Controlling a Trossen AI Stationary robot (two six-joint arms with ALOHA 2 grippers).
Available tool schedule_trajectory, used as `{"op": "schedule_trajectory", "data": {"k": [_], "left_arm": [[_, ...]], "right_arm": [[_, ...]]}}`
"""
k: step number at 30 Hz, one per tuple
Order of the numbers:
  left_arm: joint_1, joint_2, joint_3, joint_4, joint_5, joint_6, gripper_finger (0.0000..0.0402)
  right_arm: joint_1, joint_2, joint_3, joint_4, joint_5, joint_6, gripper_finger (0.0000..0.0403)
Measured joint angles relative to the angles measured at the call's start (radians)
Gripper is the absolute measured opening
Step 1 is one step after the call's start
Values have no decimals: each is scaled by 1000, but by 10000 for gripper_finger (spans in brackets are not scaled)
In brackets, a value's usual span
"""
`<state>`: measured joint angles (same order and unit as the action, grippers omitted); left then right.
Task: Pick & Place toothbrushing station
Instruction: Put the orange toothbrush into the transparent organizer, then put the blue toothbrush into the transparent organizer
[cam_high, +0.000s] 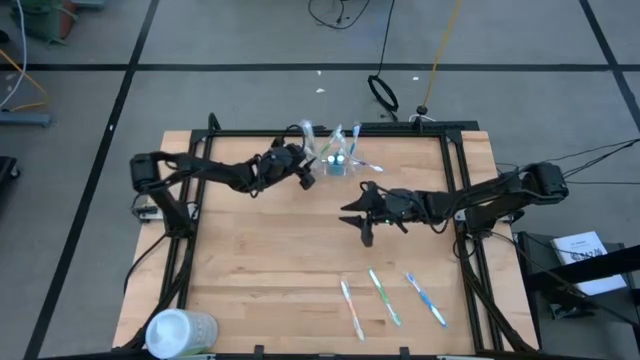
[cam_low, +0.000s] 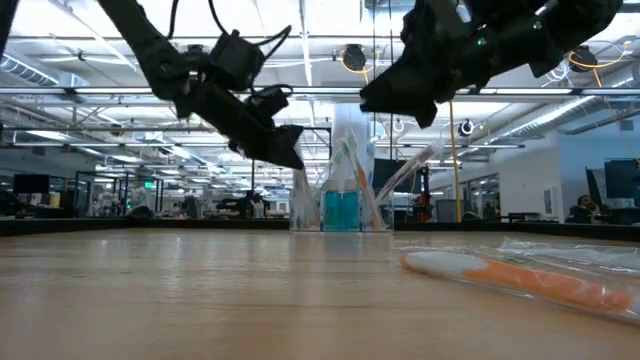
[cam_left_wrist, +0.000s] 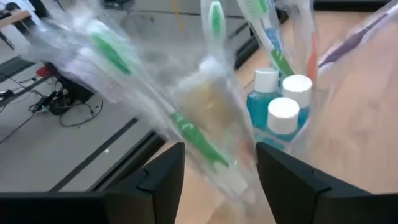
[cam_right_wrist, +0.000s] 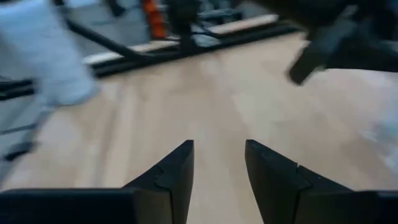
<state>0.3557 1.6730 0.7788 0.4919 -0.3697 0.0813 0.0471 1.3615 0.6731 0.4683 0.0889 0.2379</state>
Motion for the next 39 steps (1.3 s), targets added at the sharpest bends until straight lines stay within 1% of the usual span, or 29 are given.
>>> {"op": "schedule_trajectory", "data": {"k": [3, 7, 10, 13, 17, 20, 22, 25, 27, 29, 33, 36, 37, 39], "left_arm": [[3, -66, 0, -137, 0, 1, 200], [3, -134, 0, -301, 2, -20, 190], [-2, -173, 0, -395, 31, -70, 182], [-17, -191, 0, -456, 98, -98, 174], [-46, -196, 0, -490, 225, -121, 162], [-74, -195, 0, -497, 295, -122, 152], [-91, -195, 0, -494, 308, -116, 147], [-109, -195, 0, -489, 307, -116, 140], [-115, -195, 0, -489, 306, -115, 136], [-121, -195, 0, -486, 306, -122, 136], [-123, -195, 0, -481, 307, -135, 138], [-122, -195, 0, -481, 307, -142, 136], [-123, -195, 0, -482, 307, -142, 136], [-123, -195, 0, -481, 307, -140, 136]], "right_arm": [[4, -31, 0, -8, -77, 8, 130], [35, -96, 0, -53, -142, 2, 123], [82, -128, 0, -65, -239, -42, 116], [157, -133, 0, -54, -275, -52, 109], [252, -124, 0, -74, -275, 20, 101], [329, -123, 0, -172, -273, 106, 96], [386, -113, 0, -267, -255, 204, 94], [475, -97, -1, -402, -192, 474, 89], [526, -90, -1, -449, -194, 653, 86], [579, -89, 0, -511, -216, 821, 81], [660, -90, 1, -588, -322, 1167, 71], [697, -90, 0, -685, -354, 1398, 65], [705, -90, 0, -725, -356, 1460, 64], [714, -89, 0, -820, -356, 1526, 64]]}}
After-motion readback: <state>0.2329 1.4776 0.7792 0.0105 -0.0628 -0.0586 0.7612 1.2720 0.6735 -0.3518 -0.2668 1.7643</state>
